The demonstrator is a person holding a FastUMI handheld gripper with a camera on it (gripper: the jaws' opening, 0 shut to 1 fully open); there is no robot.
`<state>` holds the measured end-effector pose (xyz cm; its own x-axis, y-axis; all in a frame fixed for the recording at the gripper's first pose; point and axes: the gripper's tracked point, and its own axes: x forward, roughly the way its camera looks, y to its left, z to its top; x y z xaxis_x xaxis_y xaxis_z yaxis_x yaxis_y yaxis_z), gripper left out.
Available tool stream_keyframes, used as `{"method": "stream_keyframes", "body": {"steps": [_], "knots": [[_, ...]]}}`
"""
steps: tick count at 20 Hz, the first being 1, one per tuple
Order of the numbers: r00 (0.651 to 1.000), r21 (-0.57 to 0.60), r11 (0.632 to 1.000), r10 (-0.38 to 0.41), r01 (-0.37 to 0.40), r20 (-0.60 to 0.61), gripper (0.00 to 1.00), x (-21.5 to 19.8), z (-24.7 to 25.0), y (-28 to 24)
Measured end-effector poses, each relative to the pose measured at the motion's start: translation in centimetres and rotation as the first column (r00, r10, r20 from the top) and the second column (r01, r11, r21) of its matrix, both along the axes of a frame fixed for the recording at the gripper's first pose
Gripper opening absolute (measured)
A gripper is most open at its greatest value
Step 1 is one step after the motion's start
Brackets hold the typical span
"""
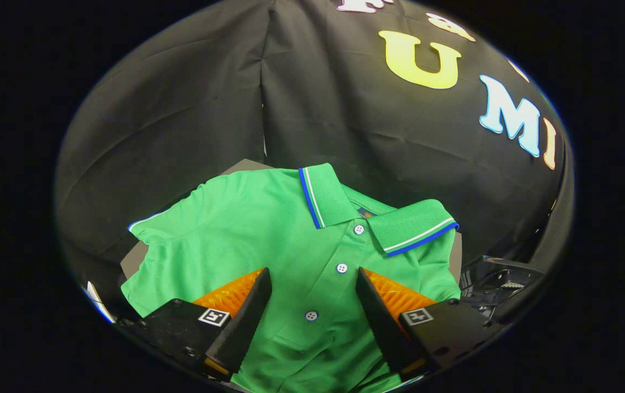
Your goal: Put the clothes into the washing machine and then close the washing machine lid.
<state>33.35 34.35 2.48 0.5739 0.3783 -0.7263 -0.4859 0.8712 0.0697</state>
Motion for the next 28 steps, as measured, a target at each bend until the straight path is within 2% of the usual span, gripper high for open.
{"method": "stream_keyframes", "body": {"steps": [2, 8, 9, 13, 18, 24, 28], "knots": [[1.000, -0.001, 1.000, 0.022, -0.022, -0.022, 0.97, -0.2, -0.1, 0.1], [0.996, -0.029, 0.995, 0.091, -0.090, 0.009, 0.21, -0.7, 0.5, 0.9], [0.997, -0.017, 0.997, 0.076, -0.076, 0.002, 0.02, -0.5, 0.5, 1.0], [0.997, 0.003, 0.997, 0.080, -0.080, 0.014, 0.02, -0.6, 0.7, 1.3], [0.999, 0.123, 0.992, 0.038, -0.038, 0.000, 0.01, -0.3, 2.1, 1.3], [0.996, 0.275, 0.961, 0.006, -0.030, 0.087, 0.01, 0.7, 8.5, 0.5], [0.986, 0.331, 0.942, 0.004, -0.059, 0.164, 0.01, 0.8, 13.0, -0.3]]}}
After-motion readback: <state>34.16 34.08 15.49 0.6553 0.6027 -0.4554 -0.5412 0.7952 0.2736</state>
